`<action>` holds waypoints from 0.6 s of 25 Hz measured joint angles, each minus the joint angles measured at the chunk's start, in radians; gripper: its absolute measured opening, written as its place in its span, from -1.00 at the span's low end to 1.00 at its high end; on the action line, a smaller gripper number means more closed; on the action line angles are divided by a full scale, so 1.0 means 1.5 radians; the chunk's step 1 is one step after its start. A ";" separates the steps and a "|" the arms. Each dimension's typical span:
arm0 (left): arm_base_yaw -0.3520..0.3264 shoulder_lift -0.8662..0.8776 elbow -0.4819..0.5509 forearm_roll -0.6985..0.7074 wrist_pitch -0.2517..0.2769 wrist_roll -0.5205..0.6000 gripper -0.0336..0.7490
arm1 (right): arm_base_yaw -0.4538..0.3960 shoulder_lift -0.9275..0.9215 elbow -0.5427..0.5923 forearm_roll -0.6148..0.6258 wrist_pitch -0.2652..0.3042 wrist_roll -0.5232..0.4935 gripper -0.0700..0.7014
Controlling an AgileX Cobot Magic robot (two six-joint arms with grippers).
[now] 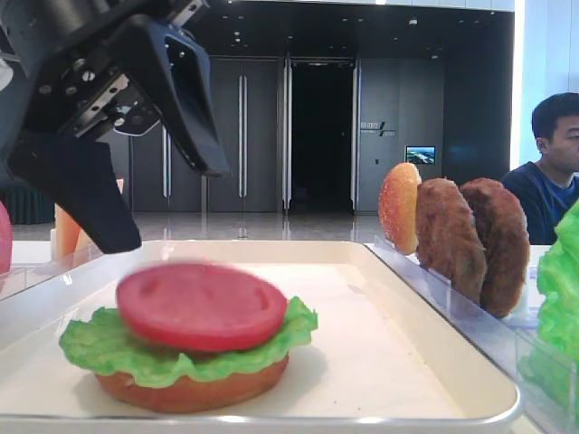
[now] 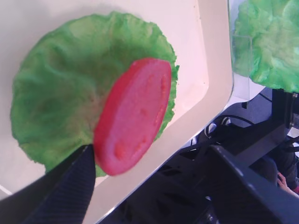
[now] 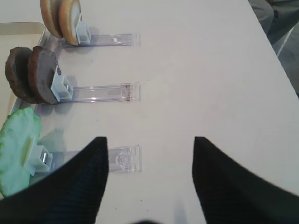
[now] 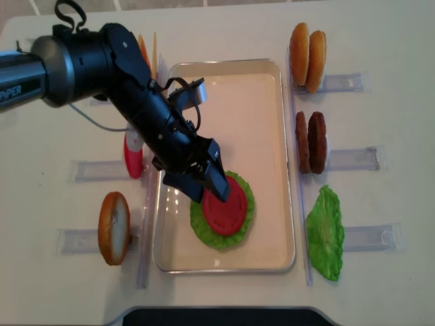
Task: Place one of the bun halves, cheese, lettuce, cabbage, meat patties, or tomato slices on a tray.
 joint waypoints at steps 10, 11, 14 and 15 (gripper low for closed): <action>0.000 -0.048 -0.090 0.176 0.076 -0.133 0.53 | 0.000 0.000 0.000 0.000 0.000 0.000 0.26; 0.000 -0.052 -0.102 0.206 0.086 -0.146 0.53 | 0.000 0.000 0.000 0.000 0.000 0.000 0.26; 0.000 -0.067 -0.131 0.279 0.096 -0.196 0.53 | 0.000 0.000 0.000 -0.001 0.000 0.000 0.25; 0.000 -0.073 -0.137 0.305 0.098 -0.208 0.53 | 0.000 0.000 0.000 -0.002 0.000 0.000 0.25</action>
